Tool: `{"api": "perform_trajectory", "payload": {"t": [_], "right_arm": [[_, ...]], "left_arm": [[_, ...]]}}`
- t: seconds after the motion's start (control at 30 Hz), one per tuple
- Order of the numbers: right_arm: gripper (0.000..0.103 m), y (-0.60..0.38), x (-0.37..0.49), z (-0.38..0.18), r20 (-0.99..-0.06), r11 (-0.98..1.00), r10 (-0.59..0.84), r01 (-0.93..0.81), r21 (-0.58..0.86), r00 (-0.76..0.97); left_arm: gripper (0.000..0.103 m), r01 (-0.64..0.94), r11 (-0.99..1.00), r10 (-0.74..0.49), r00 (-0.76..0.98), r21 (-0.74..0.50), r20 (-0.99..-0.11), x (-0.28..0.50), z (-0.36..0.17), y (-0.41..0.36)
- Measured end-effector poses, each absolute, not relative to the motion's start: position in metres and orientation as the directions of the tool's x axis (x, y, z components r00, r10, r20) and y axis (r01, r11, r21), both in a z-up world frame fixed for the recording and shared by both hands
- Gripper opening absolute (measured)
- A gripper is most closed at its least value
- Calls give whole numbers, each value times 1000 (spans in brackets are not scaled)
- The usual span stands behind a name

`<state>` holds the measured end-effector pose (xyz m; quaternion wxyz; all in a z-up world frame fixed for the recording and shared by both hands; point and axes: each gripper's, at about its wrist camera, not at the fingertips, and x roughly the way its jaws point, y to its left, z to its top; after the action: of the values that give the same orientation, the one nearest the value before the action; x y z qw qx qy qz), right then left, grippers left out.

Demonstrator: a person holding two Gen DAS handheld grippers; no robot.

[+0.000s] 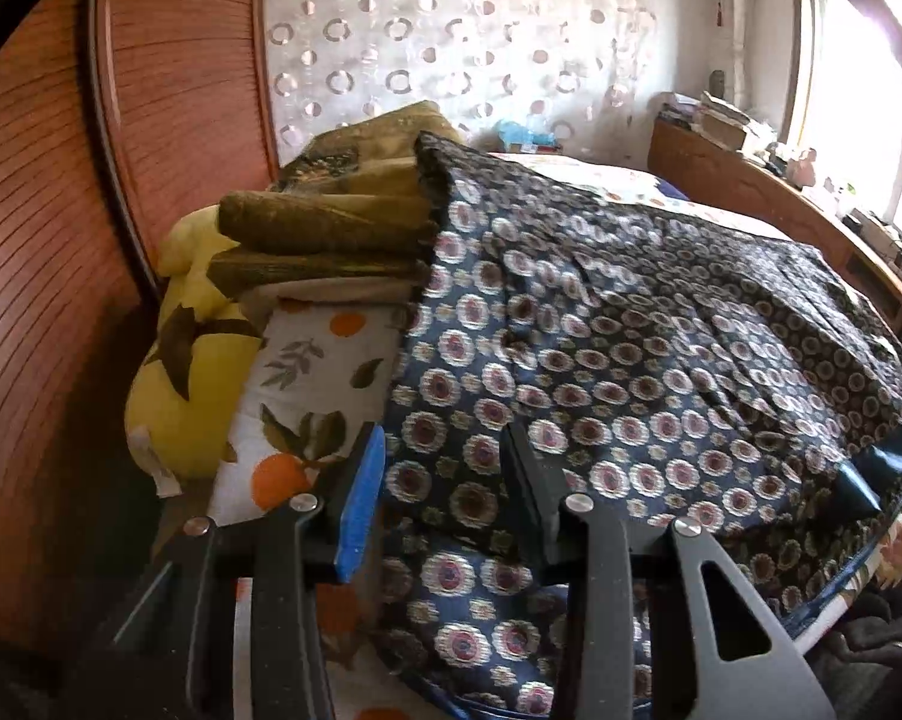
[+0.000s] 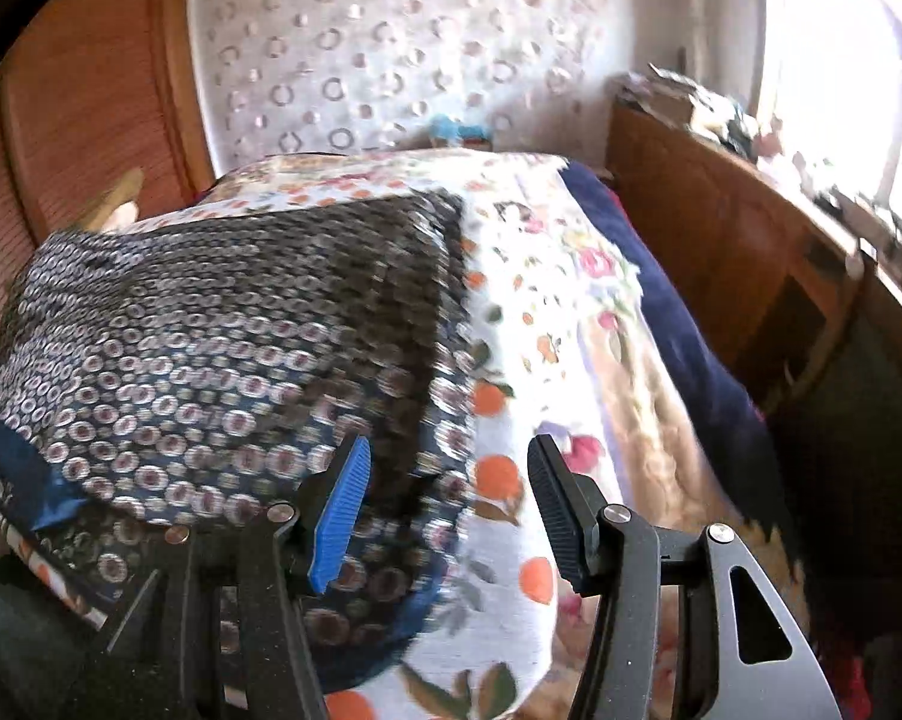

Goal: Fold small clothes

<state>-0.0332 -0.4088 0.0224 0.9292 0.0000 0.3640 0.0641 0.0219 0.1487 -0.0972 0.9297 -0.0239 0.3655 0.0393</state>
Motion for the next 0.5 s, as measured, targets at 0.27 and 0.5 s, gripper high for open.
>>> {"api": "perform_trajectory", "payload": {"t": [0.27,0.5], "right_arm": [[56,-415,-8,11,-670,980,199,-156,124,716],[2,-414,-12,6,-649,959,282,-211,187,707]], "left_arm": [[49,-119,992,60,728,-40,-683,25,-100,161],[35,-83,996,30,725,-44,-688,30,-103,155]]}}
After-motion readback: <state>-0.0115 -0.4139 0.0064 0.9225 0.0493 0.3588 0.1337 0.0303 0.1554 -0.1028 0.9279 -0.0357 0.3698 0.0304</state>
